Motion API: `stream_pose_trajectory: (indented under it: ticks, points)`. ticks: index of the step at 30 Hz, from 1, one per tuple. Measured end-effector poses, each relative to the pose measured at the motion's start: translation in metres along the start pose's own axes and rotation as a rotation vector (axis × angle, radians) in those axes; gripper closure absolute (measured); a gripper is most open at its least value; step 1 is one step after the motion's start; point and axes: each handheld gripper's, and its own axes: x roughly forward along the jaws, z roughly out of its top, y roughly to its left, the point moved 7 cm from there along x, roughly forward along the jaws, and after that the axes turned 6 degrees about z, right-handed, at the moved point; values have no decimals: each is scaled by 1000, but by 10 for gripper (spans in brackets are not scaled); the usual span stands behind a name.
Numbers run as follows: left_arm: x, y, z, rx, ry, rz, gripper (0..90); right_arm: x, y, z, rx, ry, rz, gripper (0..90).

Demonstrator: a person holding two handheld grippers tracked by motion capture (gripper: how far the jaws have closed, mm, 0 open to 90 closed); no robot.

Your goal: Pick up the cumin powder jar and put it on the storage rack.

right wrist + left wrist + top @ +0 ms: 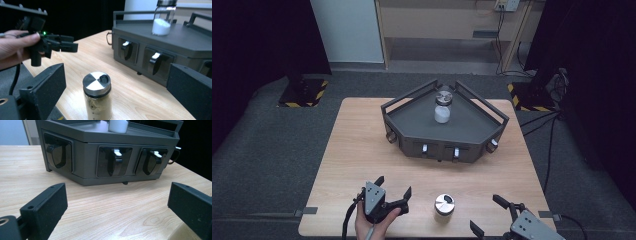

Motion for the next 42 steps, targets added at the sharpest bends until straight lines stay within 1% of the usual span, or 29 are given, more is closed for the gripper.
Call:
stream_pose_trajectory:
  ticks: [7, 17, 26, 33, 42]
  points:
    - [-1, 0, 1, -4, -7, 0, 16, 22, -2, -7, -2, 47, 26, 32]
    - [-2, 0, 3, -5, -15, 0, 16, 50, -3, -16, -3, 87, 53, 32]
    - [-2, 0, 3, -6, -19, 0, 15, 73, -2, -32, 8, 130, 72, 31]
    - [-2, 1, 3, -8, -20, 3, 16, 88, -2, -41, 7, 146, 81, 37]
    - [-2, 1, 3, -10, -21, 1, 15, 99, 0, -50, 1, 164, 91, 53]
